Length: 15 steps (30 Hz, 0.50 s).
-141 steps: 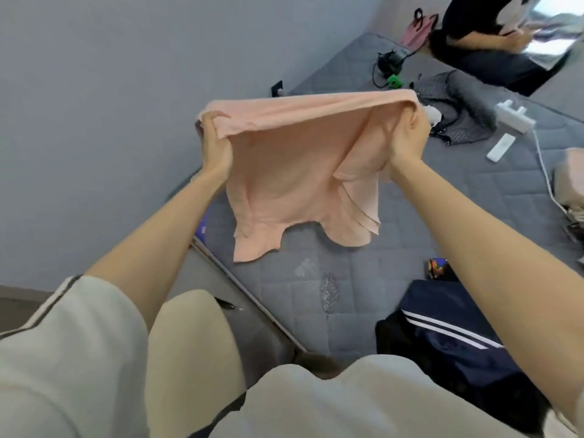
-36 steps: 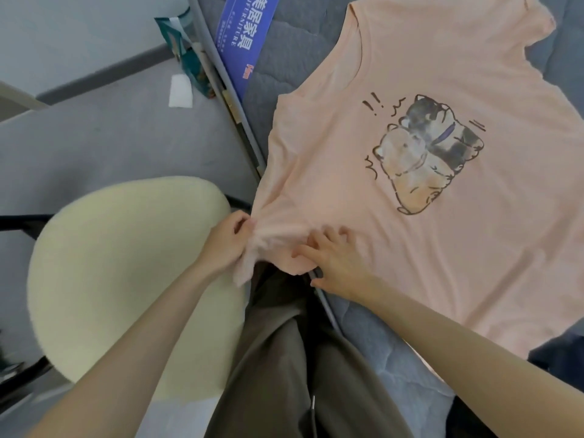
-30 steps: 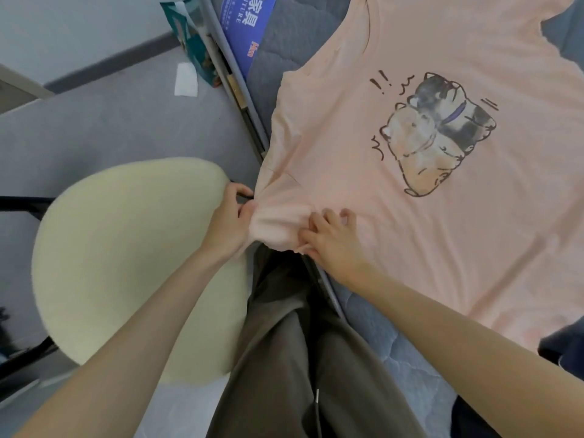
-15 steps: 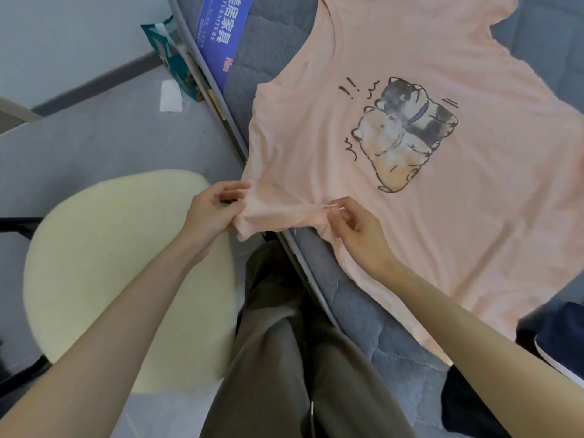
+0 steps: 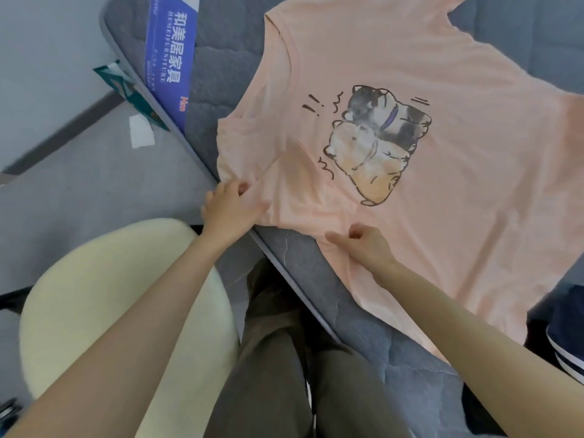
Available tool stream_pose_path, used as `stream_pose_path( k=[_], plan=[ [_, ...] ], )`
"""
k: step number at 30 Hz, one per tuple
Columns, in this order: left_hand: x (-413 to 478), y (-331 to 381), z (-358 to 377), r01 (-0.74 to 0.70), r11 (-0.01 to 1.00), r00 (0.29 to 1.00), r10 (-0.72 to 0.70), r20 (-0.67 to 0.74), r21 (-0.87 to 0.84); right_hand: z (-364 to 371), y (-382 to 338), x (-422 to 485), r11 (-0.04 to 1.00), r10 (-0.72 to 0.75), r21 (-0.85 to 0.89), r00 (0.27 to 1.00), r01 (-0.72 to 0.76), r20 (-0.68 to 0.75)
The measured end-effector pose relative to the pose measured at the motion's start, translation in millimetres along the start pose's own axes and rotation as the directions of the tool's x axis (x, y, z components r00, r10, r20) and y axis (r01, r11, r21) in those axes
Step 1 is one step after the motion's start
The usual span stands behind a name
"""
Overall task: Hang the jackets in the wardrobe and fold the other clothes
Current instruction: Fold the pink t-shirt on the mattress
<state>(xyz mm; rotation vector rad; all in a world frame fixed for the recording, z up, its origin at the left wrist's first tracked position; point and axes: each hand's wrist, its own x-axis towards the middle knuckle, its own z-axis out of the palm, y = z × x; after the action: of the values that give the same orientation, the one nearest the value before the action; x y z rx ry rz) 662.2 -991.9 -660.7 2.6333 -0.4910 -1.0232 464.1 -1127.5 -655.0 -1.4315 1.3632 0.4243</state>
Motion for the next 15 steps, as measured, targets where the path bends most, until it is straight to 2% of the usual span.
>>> stream_pose_path(
  k=[3, 5, 7, 9, 11, 13, 15],
  plan=[
    [0, -14, 3, -0.014, 0.987, 1.000, 0.013, 0.005, 0.162, 8, 6, -4, 0.996, -0.060, 0.064, 0.997, 0.057, 0.046],
    [1, -23, 0, -0.064, 0.988, 0.998, 0.060, 0.029, 0.143, 8, 8, -5, 0.988, -0.047, 0.154, 0.995, 0.033, 0.087],
    [4, -31, -5, -0.098, 0.991, 0.995, 0.099, -0.010, 0.087, 5, 11, -4, 0.989, -0.040, 0.146, 0.992, 0.022, 0.118],
    [6, -38, -12, -0.115, 0.985, 0.987, 0.128, -0.096, 0.133, 3, 16, -4, 0.997, -0.033, 0.068, 0.987, 0.022, 0.160],
    [7, -41, -17, -0.089, 0.962, 0.982, 0.128, -0.139, 0.260, 5, 25, -6, 0.991, -0.032, -0.119, 0.981, 0.055, 0.191],
    [7, -40, -18, -0.051, 0.926, 0.986, 0.107, -0.131, 0.375, 8, 33, -8, 0.948, -0.045, -0.305, 0.989, 0.087, 0.141],
    [5, -36, -16, -0.013, 0.912, 0.993, 0.061, -0.103, 0.411, 8, 38, -10, 0.952, -0.068, -0.294, 0.994, 0.090, 0.085]
  ],
)
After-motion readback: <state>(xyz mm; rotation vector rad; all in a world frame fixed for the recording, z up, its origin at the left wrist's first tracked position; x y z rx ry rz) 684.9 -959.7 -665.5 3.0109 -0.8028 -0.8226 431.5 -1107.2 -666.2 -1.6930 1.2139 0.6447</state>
